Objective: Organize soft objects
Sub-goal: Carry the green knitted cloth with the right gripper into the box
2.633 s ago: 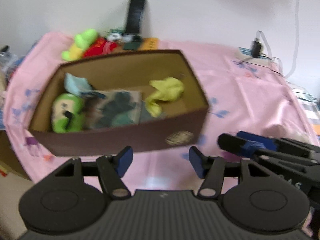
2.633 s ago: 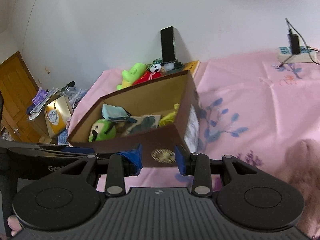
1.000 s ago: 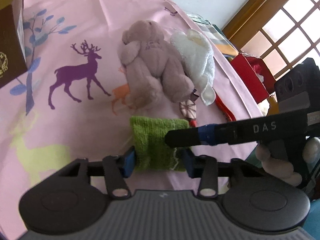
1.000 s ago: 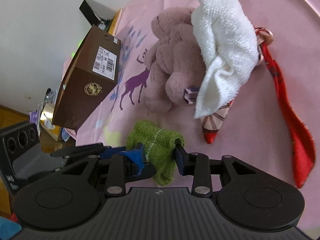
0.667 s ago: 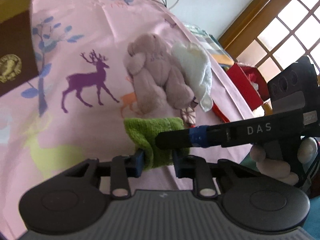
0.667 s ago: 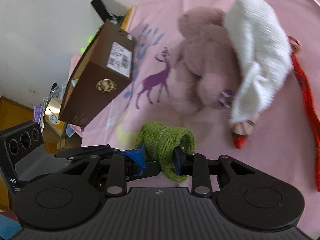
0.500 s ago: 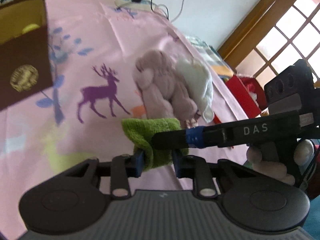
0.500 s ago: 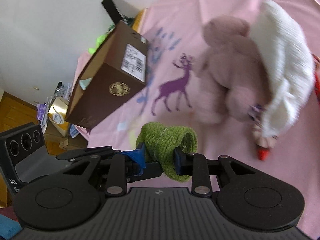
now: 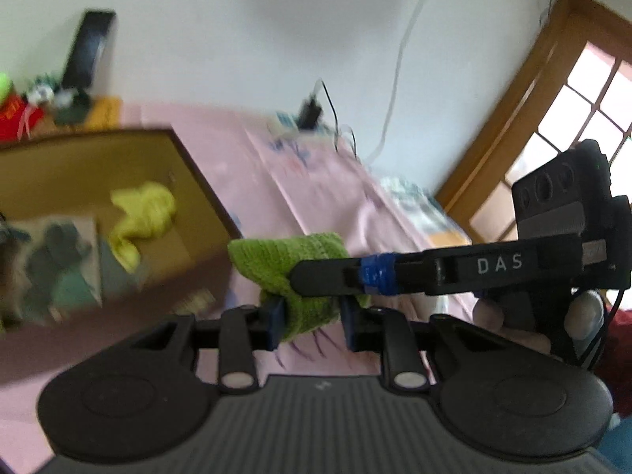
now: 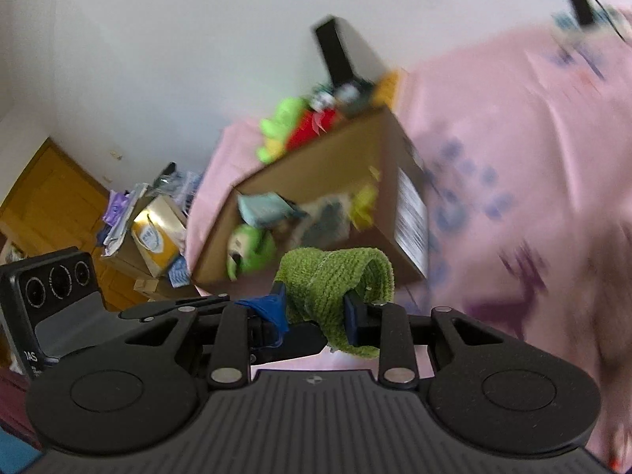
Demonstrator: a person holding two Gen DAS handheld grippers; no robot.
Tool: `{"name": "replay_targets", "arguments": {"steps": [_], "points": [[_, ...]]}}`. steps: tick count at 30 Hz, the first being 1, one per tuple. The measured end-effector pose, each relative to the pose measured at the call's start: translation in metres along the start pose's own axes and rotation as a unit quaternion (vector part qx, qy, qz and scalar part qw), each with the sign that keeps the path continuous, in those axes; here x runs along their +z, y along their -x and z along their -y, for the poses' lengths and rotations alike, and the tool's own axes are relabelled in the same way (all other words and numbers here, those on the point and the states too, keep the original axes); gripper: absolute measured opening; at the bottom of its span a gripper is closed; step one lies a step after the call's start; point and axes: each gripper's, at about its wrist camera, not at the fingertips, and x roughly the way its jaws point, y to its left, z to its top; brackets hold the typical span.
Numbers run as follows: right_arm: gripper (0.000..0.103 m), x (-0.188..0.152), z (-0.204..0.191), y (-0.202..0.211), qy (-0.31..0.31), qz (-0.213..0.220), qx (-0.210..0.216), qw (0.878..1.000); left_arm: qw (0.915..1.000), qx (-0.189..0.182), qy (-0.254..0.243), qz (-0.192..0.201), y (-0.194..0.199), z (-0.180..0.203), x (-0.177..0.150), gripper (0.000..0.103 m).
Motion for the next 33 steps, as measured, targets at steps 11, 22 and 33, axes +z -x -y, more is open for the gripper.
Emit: {"name": "replay_targets", "arguments": {"steps": [11, 22, 33], "points": [[0.012, 0.067, -0.05, -0.082, 0.138, -0.047, -0.065, 0.987, 0.9951, -0.023, 0.094, 0.022, -0.004, -0.096, 0.039, 0.02], [0.011, 0.075, -0.044, -0.156, 0.18, -0.205, -0.171, 0.947, 0.9816, -0.038, 0.183, -0.041, -0.042, -0.145, 0.025, 0.019], [0.009, 0.083, -0.049, -0.167, 0.173, -0.186, -0.17, 0.952, 0.9821, -0.036, 0.181, -0.038, -0.037, -0.153, 0.035, 0.019]]}}
